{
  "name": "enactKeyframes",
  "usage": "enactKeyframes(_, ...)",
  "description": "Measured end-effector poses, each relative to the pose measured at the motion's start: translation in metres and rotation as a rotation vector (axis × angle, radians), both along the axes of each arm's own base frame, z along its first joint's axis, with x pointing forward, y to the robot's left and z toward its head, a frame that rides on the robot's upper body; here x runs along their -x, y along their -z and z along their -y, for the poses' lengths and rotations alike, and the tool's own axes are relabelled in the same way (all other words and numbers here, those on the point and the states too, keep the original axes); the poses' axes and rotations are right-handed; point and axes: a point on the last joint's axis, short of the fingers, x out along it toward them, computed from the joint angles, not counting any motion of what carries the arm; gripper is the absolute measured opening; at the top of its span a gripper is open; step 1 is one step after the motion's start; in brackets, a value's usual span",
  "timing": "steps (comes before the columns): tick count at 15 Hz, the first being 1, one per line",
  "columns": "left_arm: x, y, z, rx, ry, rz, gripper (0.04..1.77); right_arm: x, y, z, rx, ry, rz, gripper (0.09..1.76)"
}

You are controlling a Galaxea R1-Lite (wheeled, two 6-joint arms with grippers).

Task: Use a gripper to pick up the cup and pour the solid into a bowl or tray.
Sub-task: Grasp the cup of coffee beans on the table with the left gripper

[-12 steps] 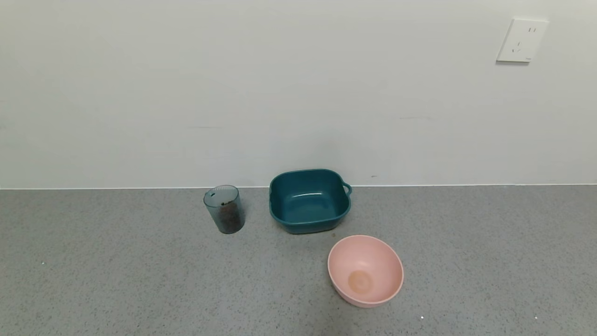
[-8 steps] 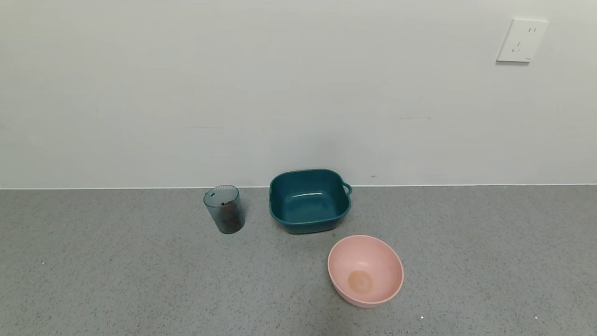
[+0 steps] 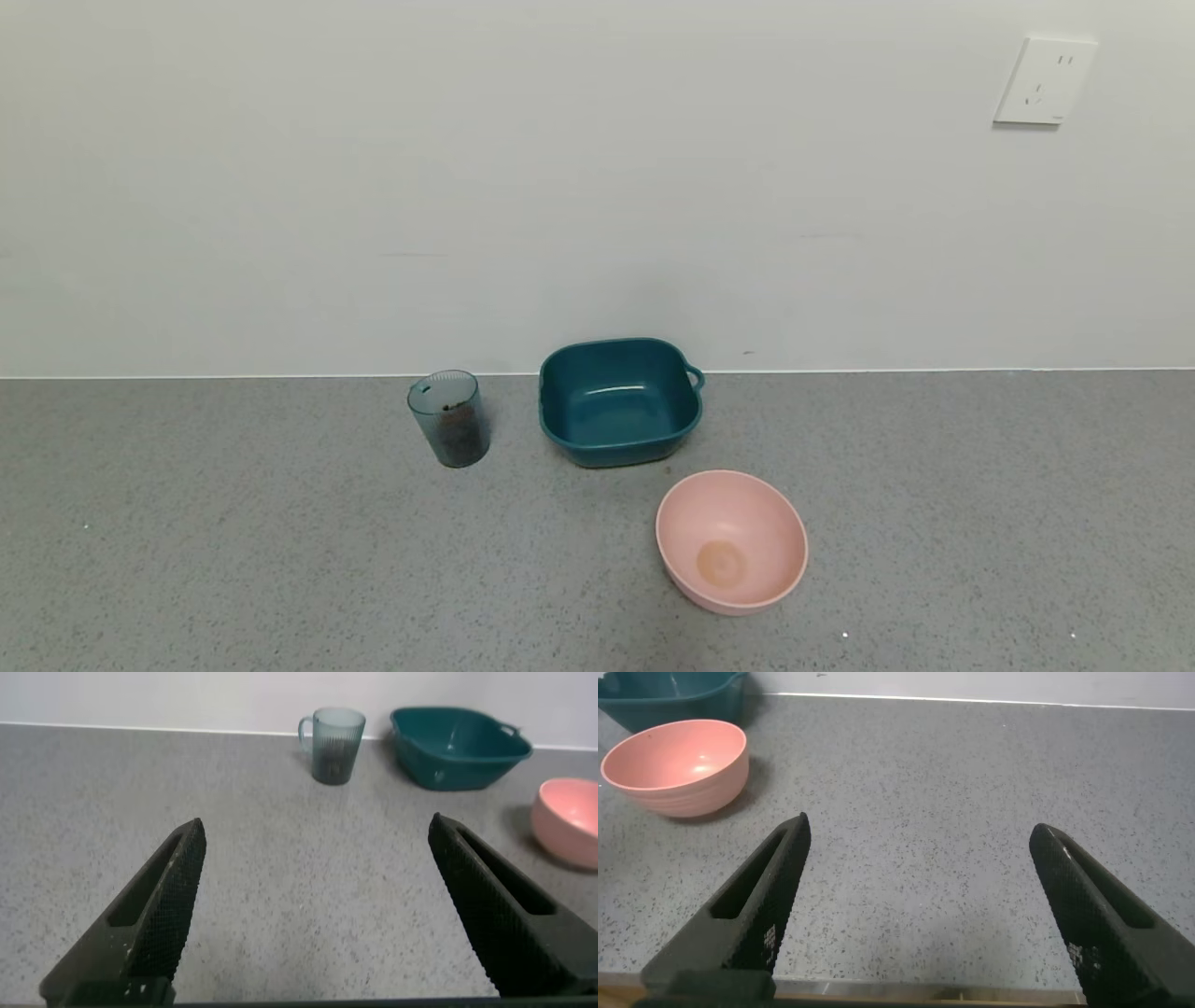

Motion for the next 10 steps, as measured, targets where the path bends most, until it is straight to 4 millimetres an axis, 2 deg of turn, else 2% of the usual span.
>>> enactKeyframes(3,0.004,-0.035,0.0,0.011,-0.006,0.034,1.72,0.0,0.0,0.0,0.0,0.0,0.0,1.71)
enactKeyframes(6,-0.001,-0.071,0.0,0.008,-0.008,0.039,1.72,0.0,0.0,0.0,0.0,0.0,0.0,1.71)
enactKeyframes(10,-0.03,-0.121,0.0,0.004,-0.021,-0.023,1.72,0.0,0.0,0.0,0.0,0.0,0.0,1.71)
